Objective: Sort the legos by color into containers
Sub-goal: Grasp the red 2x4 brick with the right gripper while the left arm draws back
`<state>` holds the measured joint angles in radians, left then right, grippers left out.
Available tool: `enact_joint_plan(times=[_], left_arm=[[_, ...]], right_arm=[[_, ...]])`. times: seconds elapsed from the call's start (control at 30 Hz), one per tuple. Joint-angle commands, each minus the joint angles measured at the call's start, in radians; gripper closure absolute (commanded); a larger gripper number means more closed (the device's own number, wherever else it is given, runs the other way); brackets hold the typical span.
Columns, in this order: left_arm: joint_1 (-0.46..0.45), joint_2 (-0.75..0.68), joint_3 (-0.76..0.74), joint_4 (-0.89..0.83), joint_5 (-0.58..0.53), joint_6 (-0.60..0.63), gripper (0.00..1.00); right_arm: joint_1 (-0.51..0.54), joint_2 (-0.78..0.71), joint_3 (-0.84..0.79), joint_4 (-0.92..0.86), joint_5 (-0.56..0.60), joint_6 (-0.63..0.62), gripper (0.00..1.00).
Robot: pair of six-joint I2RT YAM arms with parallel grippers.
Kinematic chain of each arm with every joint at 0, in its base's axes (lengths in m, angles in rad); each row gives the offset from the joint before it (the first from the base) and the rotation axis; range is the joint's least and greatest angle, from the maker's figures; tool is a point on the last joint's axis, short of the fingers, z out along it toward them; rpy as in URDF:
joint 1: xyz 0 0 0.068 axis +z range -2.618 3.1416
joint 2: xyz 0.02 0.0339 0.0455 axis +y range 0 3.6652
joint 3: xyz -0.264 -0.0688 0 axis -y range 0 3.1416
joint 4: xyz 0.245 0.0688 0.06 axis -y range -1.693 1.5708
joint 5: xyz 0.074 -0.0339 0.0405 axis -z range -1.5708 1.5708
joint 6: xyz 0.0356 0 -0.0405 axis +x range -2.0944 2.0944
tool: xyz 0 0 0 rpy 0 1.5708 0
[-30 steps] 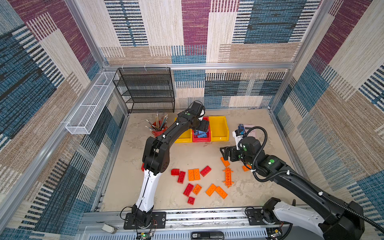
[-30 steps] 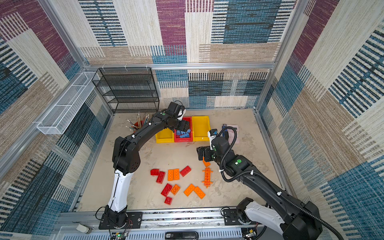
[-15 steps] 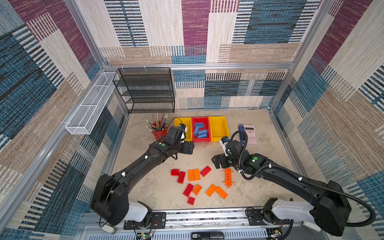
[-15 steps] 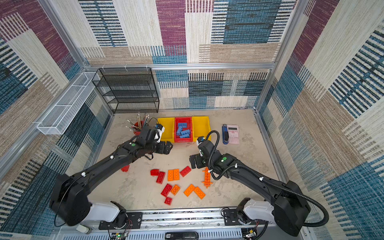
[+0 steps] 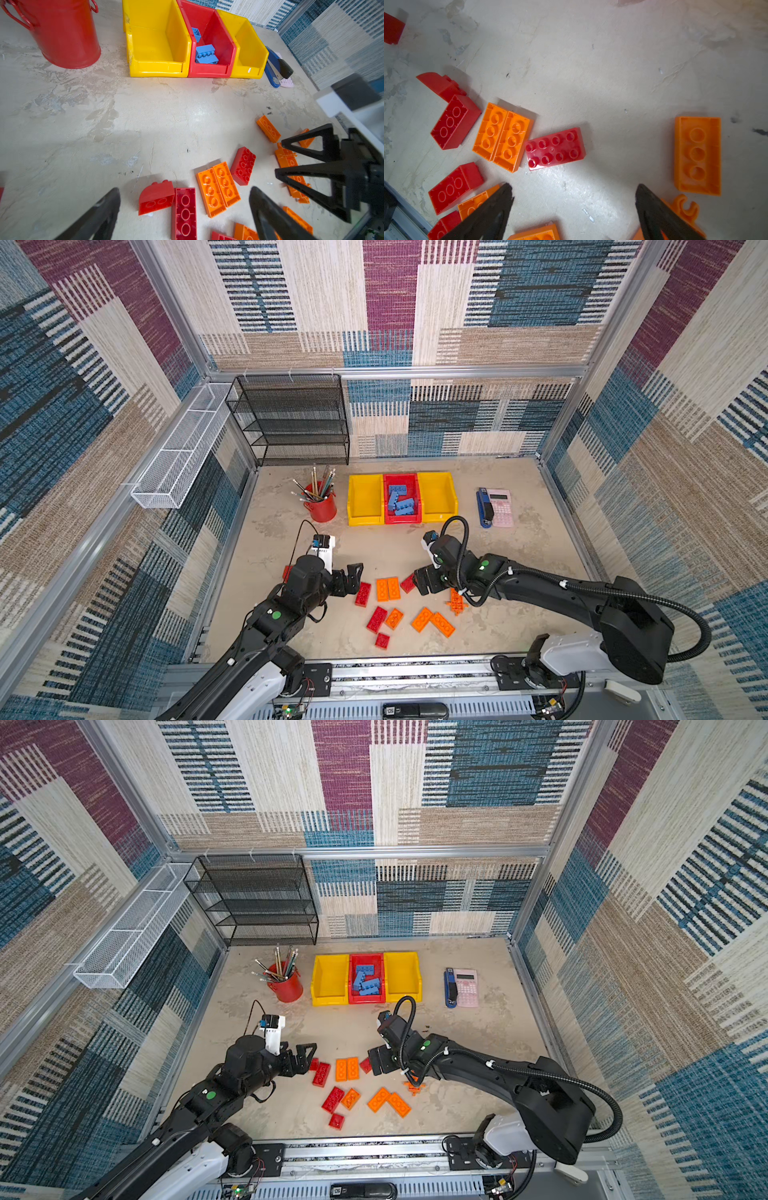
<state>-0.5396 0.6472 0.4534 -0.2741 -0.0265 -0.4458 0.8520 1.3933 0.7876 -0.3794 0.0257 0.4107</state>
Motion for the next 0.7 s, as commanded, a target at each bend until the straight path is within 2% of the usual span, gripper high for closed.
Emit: enact_joint_plan(times=[0.0, 0.33, 0.67], left_arm=[[0.0, -0.019, -0.006, 0.02, -0.008, -0.03, 0.03], [-0.002, -0.01, -0.011, -0.001, 0.02, -0.047, 0.03], [-0.002, -0.079, -0.044, -0.032, -0.001, -0.077, 0.03]], right_arm=[[0.014, 0.026, 0.012, 0.033, -0.009, 0.01, 0.06], [0.039, 0.139, 0.068, 0.038, -0.01, -0.022, 0.11], [0.047, 0.203, 0.098, 0.04, 0.013, -0.055, 0.13]])
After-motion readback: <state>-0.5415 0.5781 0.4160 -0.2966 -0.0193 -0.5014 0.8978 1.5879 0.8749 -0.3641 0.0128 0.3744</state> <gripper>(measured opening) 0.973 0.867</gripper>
